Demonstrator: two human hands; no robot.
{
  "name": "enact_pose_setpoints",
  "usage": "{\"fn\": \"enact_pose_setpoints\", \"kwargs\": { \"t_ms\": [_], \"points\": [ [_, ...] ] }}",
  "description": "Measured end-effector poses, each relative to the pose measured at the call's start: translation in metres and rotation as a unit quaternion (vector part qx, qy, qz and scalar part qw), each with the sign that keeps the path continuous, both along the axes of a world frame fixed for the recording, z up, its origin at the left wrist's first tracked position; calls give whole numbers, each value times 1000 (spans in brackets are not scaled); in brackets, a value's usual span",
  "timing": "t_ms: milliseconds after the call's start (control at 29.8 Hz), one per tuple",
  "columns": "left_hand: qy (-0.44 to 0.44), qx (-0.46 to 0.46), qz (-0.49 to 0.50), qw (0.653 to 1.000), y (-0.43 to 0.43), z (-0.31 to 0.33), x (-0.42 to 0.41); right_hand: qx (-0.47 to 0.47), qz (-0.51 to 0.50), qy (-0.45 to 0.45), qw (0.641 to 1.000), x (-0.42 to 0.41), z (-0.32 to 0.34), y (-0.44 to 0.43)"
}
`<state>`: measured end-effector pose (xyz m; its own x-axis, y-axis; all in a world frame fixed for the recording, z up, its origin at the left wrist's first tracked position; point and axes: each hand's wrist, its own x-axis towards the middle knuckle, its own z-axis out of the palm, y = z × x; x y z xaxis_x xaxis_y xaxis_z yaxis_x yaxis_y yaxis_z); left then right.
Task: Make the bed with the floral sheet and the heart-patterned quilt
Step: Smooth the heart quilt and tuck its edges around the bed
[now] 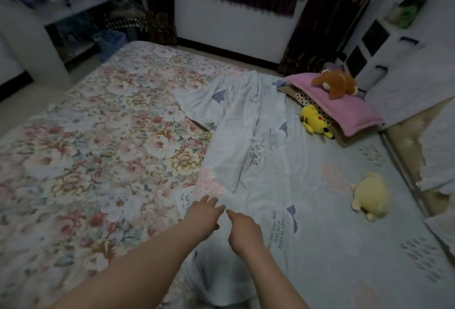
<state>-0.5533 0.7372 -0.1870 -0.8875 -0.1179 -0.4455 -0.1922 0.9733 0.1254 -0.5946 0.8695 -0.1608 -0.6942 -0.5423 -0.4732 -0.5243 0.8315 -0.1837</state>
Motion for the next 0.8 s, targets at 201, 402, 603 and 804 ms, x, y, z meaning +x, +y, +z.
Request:
{"fn": "enact_pose_setpoints", "kwargs": {
  "t_ms": [201, 402, 603, 804],
  "points": [
    [3, -16, 40, 999, 9, 16, 46, -23, 5, 21, 999, 29, 7, 3],
    [6, -22, 35, 999, -7, 15, 93, -32, -32, 49, 998, 75, 7, -7],
    [10, -35, -15, 999, -73, 20, 144, -39, -88, 73, 993, 123, 10, -60],
    [16, -49, -29, 998, -145, 26, 190, -67, -143, 87, 984, 162, 14, -106]
  ]
}}
